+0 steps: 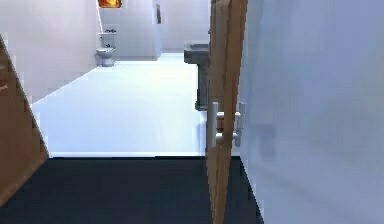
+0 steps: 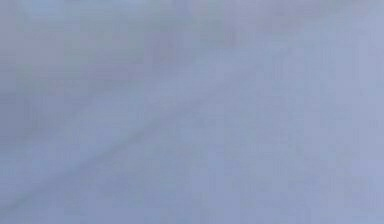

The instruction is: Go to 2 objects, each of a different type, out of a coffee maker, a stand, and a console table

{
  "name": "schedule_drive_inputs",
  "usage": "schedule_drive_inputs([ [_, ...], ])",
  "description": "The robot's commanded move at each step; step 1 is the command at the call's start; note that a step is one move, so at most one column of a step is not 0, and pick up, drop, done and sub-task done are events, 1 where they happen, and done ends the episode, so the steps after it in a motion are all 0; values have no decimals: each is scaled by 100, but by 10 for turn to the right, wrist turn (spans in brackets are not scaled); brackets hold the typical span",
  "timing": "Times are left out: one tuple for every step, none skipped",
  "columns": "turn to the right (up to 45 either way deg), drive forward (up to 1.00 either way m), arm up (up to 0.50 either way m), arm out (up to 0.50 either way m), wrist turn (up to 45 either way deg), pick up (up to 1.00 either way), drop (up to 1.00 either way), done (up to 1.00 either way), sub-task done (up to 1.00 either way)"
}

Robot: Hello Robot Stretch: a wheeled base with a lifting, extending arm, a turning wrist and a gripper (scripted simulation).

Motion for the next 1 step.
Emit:
schedule_drive_inputs([
  [0, 45, 0, 0, 0, 0, 0, 0, 0],
])
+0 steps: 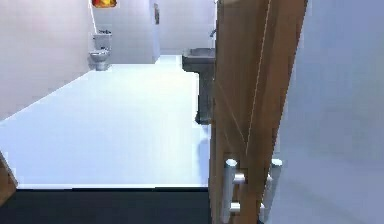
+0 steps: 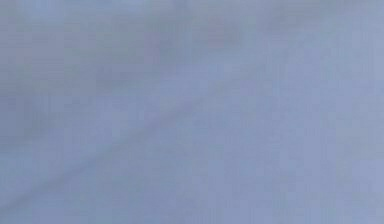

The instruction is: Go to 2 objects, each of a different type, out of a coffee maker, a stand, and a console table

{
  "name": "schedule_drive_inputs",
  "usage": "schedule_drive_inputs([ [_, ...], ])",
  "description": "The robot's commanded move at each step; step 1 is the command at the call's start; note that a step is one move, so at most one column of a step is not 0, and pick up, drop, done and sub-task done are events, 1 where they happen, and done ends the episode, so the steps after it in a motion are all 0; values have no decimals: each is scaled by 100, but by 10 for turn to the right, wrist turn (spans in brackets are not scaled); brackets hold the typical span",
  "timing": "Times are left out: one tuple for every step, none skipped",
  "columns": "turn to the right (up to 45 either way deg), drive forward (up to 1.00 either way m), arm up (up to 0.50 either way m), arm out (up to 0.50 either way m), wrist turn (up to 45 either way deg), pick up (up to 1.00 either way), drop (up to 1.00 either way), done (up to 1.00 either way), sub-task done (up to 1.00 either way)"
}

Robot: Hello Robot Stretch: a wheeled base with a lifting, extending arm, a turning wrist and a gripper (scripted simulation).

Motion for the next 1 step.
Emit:
schedule_drive_inputs([
  [-450, 0, 0, 0, 0, 0, 0, 0, 0],
])
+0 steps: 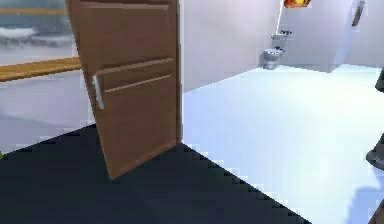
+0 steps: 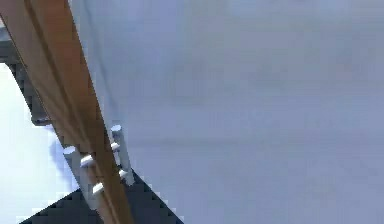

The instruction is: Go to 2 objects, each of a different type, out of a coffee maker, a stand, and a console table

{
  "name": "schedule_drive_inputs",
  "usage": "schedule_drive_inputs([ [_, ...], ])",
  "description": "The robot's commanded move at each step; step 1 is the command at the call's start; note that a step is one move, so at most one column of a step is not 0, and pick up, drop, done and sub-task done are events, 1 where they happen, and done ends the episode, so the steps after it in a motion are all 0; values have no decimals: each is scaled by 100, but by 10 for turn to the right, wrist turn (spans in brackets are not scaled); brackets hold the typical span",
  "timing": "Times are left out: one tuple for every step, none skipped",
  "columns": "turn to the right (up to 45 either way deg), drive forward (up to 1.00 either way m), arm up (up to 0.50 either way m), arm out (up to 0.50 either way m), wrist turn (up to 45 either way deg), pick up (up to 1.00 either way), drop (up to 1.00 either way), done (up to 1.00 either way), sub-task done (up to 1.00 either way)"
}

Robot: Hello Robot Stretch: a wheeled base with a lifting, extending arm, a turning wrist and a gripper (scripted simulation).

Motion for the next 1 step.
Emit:
schedule_drive_inputs([
  [0, 45, 0, 0, 0, 0, 0, 0, 0],
])
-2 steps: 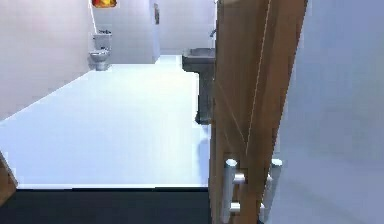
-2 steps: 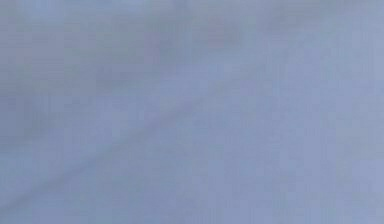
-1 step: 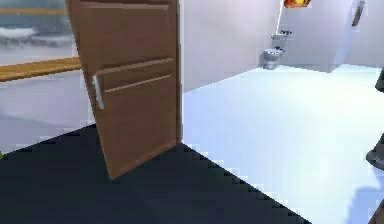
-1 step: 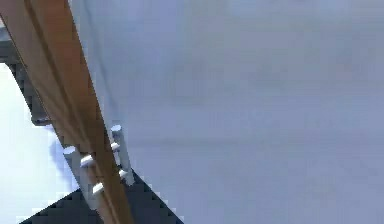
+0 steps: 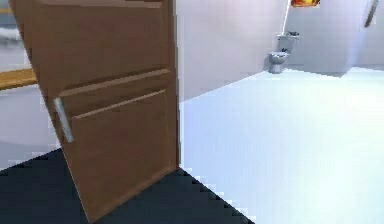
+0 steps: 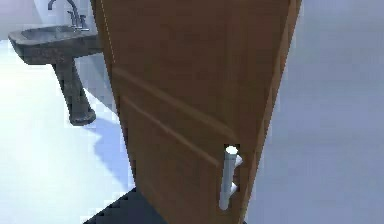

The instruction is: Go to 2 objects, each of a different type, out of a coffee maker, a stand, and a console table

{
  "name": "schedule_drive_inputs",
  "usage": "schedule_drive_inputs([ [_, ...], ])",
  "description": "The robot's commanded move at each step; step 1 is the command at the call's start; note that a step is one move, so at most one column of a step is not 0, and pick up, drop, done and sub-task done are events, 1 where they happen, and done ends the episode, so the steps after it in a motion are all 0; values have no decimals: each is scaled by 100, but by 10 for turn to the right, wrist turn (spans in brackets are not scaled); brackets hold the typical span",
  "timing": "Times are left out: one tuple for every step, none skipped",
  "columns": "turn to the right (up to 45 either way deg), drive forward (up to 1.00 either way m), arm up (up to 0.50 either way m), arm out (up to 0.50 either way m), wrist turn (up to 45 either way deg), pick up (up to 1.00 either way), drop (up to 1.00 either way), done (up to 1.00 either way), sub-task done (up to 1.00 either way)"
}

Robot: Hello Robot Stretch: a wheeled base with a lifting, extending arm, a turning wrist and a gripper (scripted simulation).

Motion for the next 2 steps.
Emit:
schedule_drive_inputs([
  [330, 0, 0, 0, 0, 0, 0, 0, 0],
  [30, 0, 0, 0, 0, 0, 0, 0, 0],
])
